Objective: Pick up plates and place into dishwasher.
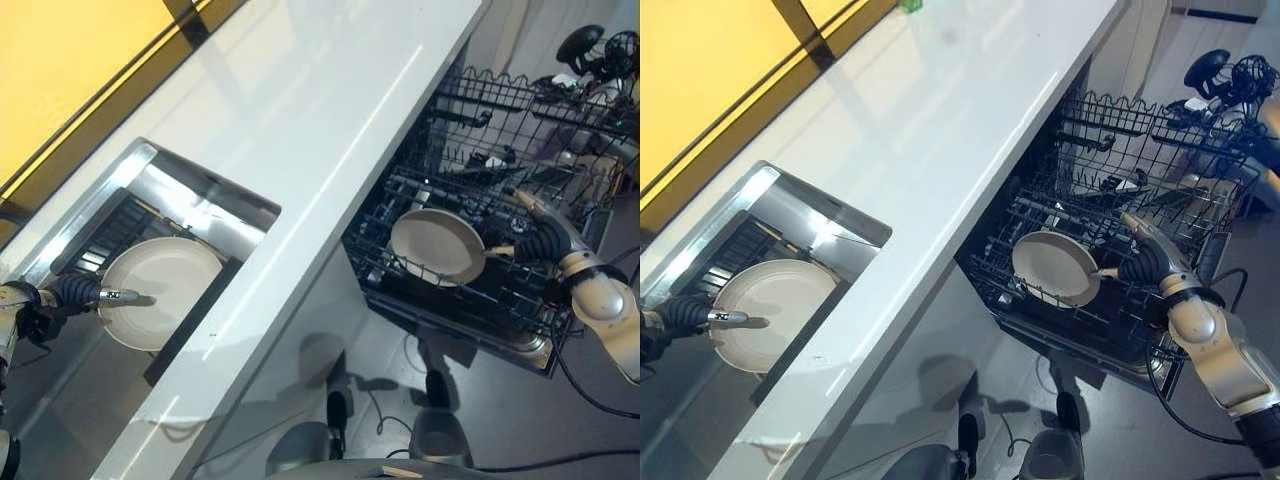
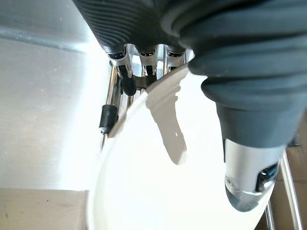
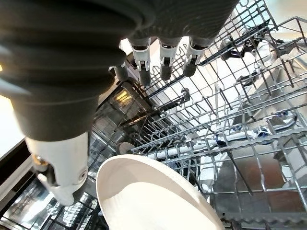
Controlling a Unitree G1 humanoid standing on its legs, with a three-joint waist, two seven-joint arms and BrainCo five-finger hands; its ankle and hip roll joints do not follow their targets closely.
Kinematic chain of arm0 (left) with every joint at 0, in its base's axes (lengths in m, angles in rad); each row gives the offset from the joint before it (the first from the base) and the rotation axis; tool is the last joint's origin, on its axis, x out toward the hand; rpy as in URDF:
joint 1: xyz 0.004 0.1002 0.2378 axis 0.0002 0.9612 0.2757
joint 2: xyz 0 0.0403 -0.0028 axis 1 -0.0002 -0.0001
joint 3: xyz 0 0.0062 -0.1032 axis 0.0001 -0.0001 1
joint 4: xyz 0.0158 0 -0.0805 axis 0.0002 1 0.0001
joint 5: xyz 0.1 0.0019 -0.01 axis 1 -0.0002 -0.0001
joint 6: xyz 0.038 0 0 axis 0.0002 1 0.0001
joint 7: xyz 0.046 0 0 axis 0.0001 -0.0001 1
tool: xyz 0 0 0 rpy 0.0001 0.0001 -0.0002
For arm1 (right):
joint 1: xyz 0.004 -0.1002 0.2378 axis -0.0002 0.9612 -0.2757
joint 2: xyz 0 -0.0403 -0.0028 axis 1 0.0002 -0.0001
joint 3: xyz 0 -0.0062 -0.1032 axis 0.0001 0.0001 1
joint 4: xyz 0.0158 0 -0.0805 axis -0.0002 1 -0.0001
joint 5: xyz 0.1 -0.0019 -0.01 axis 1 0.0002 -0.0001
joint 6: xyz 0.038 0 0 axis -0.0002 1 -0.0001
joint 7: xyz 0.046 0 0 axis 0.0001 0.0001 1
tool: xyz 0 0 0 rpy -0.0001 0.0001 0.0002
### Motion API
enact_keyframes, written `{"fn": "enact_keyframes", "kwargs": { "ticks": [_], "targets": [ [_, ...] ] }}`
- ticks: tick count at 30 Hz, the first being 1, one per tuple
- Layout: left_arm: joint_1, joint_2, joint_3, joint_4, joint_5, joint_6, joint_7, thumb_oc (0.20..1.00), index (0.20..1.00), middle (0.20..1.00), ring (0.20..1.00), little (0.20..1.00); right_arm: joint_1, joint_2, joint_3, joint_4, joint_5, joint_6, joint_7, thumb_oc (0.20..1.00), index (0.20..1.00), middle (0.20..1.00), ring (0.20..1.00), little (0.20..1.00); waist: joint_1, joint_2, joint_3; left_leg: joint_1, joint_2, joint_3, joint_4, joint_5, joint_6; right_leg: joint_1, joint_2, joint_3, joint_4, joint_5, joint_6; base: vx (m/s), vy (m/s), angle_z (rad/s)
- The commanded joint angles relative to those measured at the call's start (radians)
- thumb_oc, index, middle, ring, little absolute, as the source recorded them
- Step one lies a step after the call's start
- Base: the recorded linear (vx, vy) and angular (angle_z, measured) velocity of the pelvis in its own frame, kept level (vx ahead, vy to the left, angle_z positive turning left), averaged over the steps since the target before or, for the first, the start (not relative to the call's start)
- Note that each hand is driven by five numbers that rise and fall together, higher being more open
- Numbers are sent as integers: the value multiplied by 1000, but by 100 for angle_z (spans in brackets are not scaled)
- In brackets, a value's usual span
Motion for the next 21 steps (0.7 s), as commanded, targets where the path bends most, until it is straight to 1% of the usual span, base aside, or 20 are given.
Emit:
{"fn": "enact_keyframes", "kwargs": {
  "ticks": [1, 5, 11, 15, 17, 18, 21],
  "targets": [
    [62, -42, -133, -138, -62, -47, -145, 200, 200, 200, 200, 200, 26, -29, -14, -63, 27, -22, -36, 1000, 1000, 1000, 1000, 1000, 14, -68, -80, -89, 26, -8, 70, 8, -34, -79, -51, 34, 183, -103, 81, 17, -61, 3],
    [60, -15, -141, -195, -76, -52, -157, 200, 200, 200, 200, 200, 43, -16, -12, -56, 32, -26, -51, 1000, 1000, 1000, 1000, 1000, 22, -75, -92, -82, 32, -14, 69, 3, -35, -71, -50, 29, 182, -103, 85, 26, -66, 8],
    [52, 9, -152, -210, -78, -55, -155, 200, 200, 200, 200, 200, 56, -12, 1, -53, 47, -27, -69, 1000, 1000, 1000, 1000, 1000, 28, -86, -108, -68, 40, -19, 63, -1, -36, -60, -46, 25, 179, -103, 89, 34, -52, 3],
    [66, 23, -133, -216, -81, -71, -142, 200, 200, 200, 200, 200, 78, -5, -1, -65, 52, -20, -79, 1000, 1000, 1000, 1000, 1000, 33, -94, -118, -61, 46, -22, 60, -2, -36, -54, -44, 21, 178, -104, 92, 35, -53, 5],
    [70, 34, -123, -224, -81, -76, -107, 200, 200, 200, 200, 200, 84, -2, -2, -66, 58, -20, -89, 1000, 1000, 1000, 1000, 1000, 36, -97, -121, -57, 49, -26, 56, -3, -37, -50, -42, 19, 177, -104, 92, 21, -51, -1],
    [71, 39, -107, -224, -71, -89, -65, 200, 200, 200, 200, 200, 92, 4, -6, -67, 59, -20, -100, 1000, 1000, 1000, 1000, 1000, 41, -100, -125, -54, 51, -30, 54, -2, -37, -46, -41, 16, 175, -105, 91, 17, -45, -1],
    [80, 48, -64, -229, -74, -103, -9, 200, 200, 200, 200, 200, 110, 15, -19, -77, 55, -15, -107, 1000, 1000, 1000, 1000, 1000, 50, -104, -131, -52, 55, -36, 50, 1, -39, -41, -39, 11, 172, -106, 91, 11, -40, 4]
  ]
}}
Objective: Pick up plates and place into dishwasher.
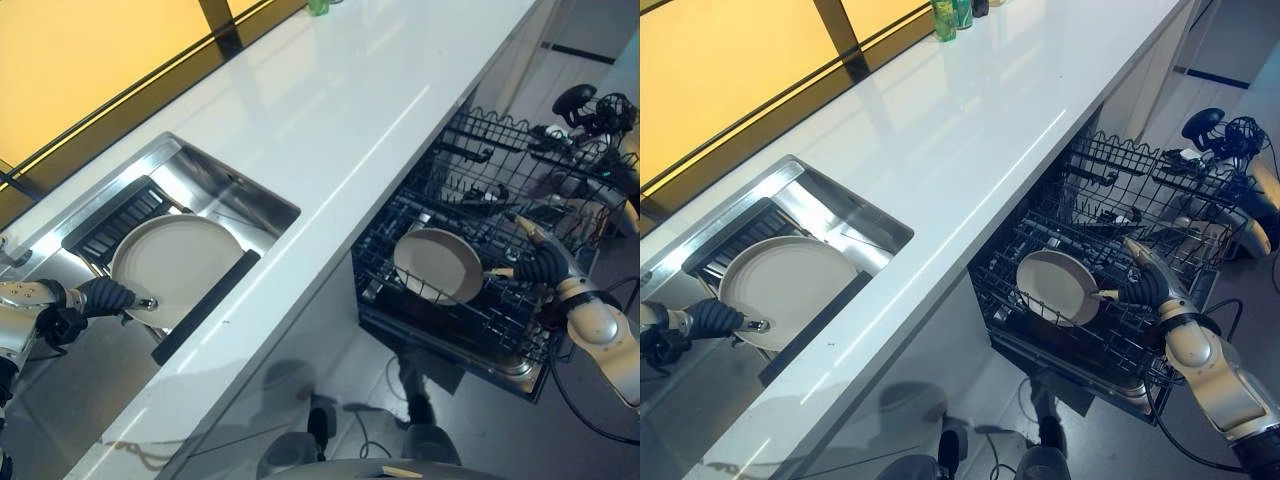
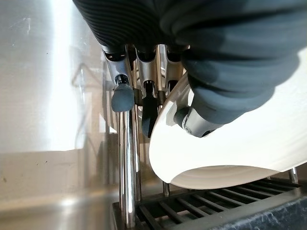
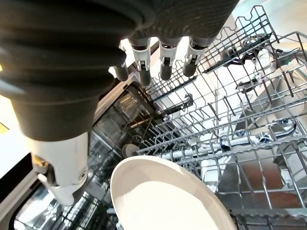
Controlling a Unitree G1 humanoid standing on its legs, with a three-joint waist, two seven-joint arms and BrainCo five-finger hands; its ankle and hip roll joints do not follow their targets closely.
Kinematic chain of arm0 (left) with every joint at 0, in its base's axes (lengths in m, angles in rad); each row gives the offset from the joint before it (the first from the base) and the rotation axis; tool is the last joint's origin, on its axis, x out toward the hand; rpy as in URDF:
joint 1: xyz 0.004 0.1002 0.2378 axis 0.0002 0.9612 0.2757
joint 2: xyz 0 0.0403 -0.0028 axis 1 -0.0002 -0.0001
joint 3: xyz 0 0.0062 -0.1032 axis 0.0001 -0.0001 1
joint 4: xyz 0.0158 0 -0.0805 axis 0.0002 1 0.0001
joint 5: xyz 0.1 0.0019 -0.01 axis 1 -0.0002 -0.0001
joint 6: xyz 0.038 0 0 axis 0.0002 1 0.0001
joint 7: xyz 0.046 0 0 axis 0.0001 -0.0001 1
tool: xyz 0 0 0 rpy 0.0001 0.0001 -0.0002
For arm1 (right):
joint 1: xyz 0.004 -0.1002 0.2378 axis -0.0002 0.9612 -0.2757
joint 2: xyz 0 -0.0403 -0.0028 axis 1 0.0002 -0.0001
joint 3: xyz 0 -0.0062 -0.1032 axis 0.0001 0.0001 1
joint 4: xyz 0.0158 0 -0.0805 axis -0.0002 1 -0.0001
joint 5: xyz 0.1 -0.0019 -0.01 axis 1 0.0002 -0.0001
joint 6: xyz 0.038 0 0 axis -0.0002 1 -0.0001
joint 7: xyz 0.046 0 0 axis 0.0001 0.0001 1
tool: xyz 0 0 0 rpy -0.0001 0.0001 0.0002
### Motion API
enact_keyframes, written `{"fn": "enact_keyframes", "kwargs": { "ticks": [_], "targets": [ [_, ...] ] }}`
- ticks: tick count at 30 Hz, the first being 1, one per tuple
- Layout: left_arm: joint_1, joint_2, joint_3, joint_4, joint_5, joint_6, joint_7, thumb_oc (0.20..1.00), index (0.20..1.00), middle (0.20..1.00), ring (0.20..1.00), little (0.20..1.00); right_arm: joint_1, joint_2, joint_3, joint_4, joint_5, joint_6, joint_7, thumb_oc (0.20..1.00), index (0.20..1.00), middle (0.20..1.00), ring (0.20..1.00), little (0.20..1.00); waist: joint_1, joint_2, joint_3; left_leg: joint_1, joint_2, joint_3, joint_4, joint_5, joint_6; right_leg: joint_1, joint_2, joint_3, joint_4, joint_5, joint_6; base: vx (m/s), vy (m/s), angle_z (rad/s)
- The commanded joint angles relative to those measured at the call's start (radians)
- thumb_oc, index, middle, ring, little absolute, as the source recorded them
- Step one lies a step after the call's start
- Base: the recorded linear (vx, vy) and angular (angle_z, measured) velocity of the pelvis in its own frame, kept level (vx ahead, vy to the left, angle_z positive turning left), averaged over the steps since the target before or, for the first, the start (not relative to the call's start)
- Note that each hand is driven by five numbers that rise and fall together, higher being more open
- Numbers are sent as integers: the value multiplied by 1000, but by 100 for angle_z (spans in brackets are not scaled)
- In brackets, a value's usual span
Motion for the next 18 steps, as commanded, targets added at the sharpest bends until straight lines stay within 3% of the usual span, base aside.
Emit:
{"fn": "enact_keyframes", "kwargs": {
  "ticks": [1, 8, 14, 18],
  "targets": [
    [24, 29, 30, -53, -19, -67, 72, 200, 200, 200, 200, 200, 34, -25, -26, -85, 12, -19, -47, 1000, 1000, 1000, 1000, 1000, 12, -21, -85, -65, 44, -16, 53, -4, -49, -68, -50, 32, 173, -105, 97, 8, -41, 6],
    [58, 31, 133, -48, -21, -117, 250, 200, 200, 200, 200, 200, 55, 10, -36, -93, 1, -11, -61, 1000, 1000, 1000, 1000, 1000, 35, -29, -107, -54, 55, -32, 31, 5, -53, -52, -46, 11, 163, -110, 92, -8, -36, 4],
    [128, 9, 317, -38, 24, -217, 485, 200, 200, 200, 200, 200, 87, 61, -69, -104, -24, -6, -91, 1000, 1000, 1000, 1000, 1000, 60, -41, -133, -56, 64, -51, 11, 24, -56, -45, -41, -7, 143, -101, 84, -44, -33, 8],
    [174, -14, 420, -52, 58, -276, 584, 200, 200, 200, 200, 200, 106, 86, -93, -112, -36, -4, -99, 1000, 1000, 1000, 1000, 1000, 73, -51, -144, -53, 67, -59, 1, 27, -57, -37, -39, -18, 135, -103, 80, -23, -16, 5]
  ]
}}
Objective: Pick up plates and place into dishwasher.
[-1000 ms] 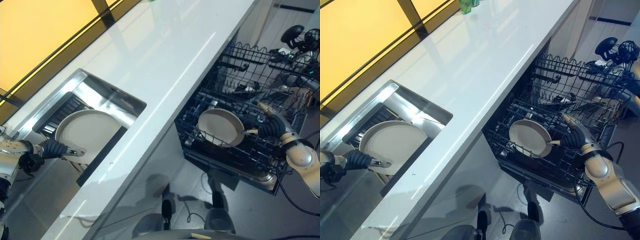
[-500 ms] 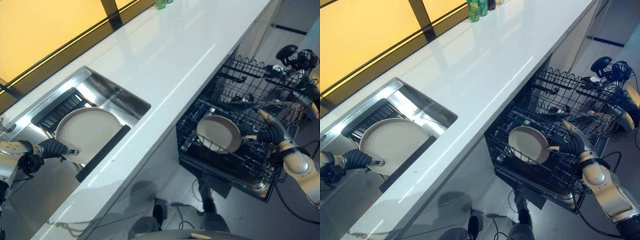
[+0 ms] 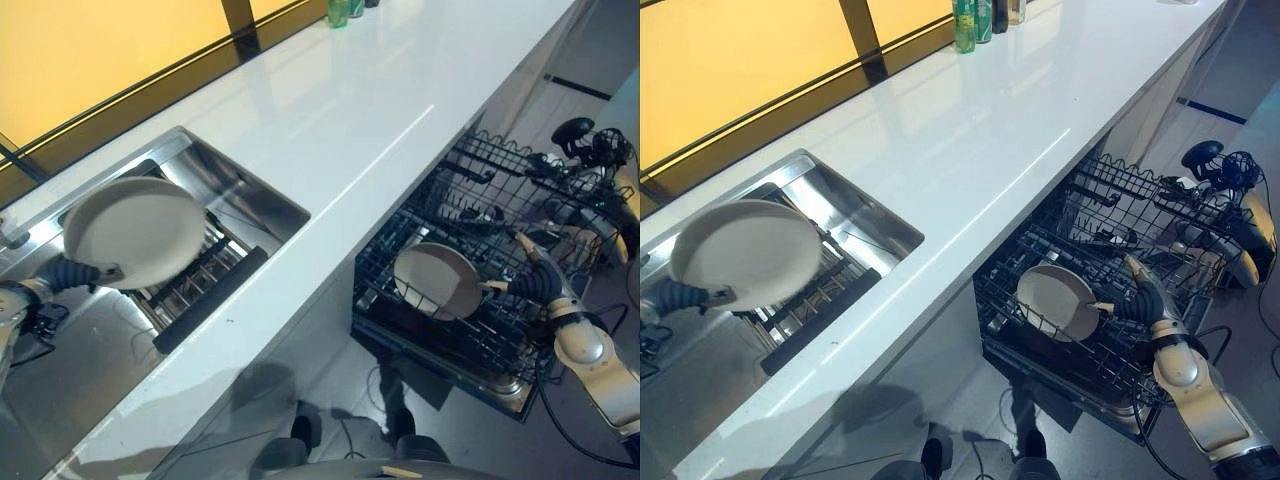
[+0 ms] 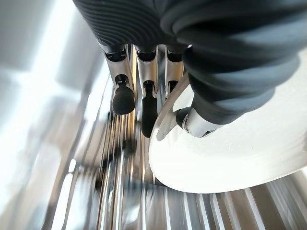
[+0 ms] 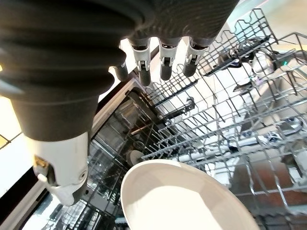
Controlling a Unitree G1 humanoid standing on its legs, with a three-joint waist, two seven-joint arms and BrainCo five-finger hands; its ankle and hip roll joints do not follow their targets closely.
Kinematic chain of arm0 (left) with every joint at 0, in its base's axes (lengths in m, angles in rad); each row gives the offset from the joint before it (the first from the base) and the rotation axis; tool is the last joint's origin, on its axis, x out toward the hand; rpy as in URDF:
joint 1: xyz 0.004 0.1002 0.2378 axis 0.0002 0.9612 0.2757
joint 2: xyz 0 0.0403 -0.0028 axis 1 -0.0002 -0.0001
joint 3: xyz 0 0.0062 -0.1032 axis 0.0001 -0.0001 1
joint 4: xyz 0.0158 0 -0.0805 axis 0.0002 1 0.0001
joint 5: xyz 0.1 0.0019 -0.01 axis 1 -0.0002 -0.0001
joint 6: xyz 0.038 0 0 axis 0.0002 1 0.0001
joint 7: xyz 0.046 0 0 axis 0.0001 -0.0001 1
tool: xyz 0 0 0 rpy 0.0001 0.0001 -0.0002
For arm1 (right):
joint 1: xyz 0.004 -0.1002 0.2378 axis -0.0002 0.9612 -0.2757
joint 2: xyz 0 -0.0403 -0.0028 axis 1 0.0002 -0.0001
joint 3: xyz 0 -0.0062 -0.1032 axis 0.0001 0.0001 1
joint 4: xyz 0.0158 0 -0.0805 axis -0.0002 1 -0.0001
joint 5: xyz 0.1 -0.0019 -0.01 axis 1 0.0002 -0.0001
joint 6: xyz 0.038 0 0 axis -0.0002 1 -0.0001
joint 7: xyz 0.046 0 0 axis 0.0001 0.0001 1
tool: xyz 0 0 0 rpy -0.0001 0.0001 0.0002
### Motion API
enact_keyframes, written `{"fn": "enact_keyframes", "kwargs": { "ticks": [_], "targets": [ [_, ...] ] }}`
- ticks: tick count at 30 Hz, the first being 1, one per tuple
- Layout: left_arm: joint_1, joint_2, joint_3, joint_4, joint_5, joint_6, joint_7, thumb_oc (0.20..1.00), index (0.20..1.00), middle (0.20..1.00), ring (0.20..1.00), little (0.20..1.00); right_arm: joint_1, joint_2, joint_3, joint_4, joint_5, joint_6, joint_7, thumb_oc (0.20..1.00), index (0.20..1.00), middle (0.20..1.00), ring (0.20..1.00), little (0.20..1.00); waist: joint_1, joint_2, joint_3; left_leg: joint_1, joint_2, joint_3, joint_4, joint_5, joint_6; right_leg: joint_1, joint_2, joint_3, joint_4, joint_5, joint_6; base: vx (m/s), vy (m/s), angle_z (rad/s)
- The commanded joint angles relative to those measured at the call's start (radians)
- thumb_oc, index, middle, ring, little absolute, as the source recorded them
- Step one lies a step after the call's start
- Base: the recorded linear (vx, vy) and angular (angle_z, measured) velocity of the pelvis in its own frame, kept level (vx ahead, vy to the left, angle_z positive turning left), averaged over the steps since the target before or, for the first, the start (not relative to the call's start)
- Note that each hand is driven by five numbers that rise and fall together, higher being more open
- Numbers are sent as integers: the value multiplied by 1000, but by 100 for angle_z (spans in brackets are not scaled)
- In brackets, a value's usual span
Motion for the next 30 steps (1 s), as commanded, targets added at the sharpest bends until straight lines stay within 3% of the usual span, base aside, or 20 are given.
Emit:
{"fn": "enact_keyframes", "kwargs": {
  "ticks": [1, 3, 12, 16, 19, 22, 26, 30],
  "targets": [
    [5, 14, 136, 8, 61, -105, 147, 200, 200, 200, 200, 200, 29, -25, -50, -75, -40, -29, -46, 1000, 1000, 1000, 1000, 1000, 35, -3, -104, -44, 54, -24, 7, 28, -52, -62, -52, 13, 169, -104, 87, -36, -20, 10],
    [16, -1, 165, 8, 74, -128, 179, 200, 200, 200, 200, 200, 24, -15, -48, -66, -47, -33, -50, 1000, 1000, 1000, 1000, 1000, 39, -6, -108, -41, 55, -28, 2, 29, -53, -59, -51, 8, 167, -105, 85, -28, -10, 19],
    [64, -59, 217, -53, 97, -120, 222, 200, 200, 200, 200, 200, 5, 7, -48, -74, -68, -8, -55, 1000, 1000, 1000, 1000, 1000, 55, -9, -126, -30, 59, -33, -21, 35, -56, -45, -48, -4, 156, -110, 79, -11, 1, 6],
    [81, -81, 248, -129, 79, -168, 312, 200, 200, 200, 200, 200, -11, 17, -91, -117, 27, -138, -138, 1000, 1000, 1000, 1000, 1000, 59, -12, -128, -25, 57, -40, -28, 33, -53, -38, -43, 1, 152, -113, 75, -38, 5, 1],
    [79, -132, 264, -218, 105, -251, 397, 200, 200, 200, 200, 200, -44, 56, -113, -168, 18, -255, -155, 1000, 1000, 1000, 1000, 1000, 69, -17, -134, -22, 55, -50, -32, 30, -49, -33, -41, 4, 149, -117, 71, -46, -10, 2],
    [59, -162, 246, -296, 136, -312, 438, 200, 200, 200, 200, 200, -88, 67, -110, -198, 9, -319, -173, 1000, 1000, 1000, 1000, 1000, 84, -22, -144, -21, 54, -55, -32, 29, -47, -26, -40, -3, 147, -118, 67, -48, -19, 3],
    [21, -198, 202, -401, 162, -373, 472, 200, 200, 200, 200, 200, -159, 73, -100, -248, 24, -365, -135, 1000, 1000, 1000, 1000, 1000, 106, -30, -164, -20, 50, -64, -36, 28, -44, -13, -32, -16, 143, -124, 55, -43, -25, 10],
    [-38, -237, 129, -467, 168, -391, 473, 200, 200, 200, 200, 200, -243, 111, -33, -287, 45, -380, -68, 1000, 1000, 1000, 1000, 1000, 125, -37, -182, -16, 46, -75, -41, 31, -41, -1, -23, -26, 137, -126, 45, -23, -24, 7]
  ]
}}
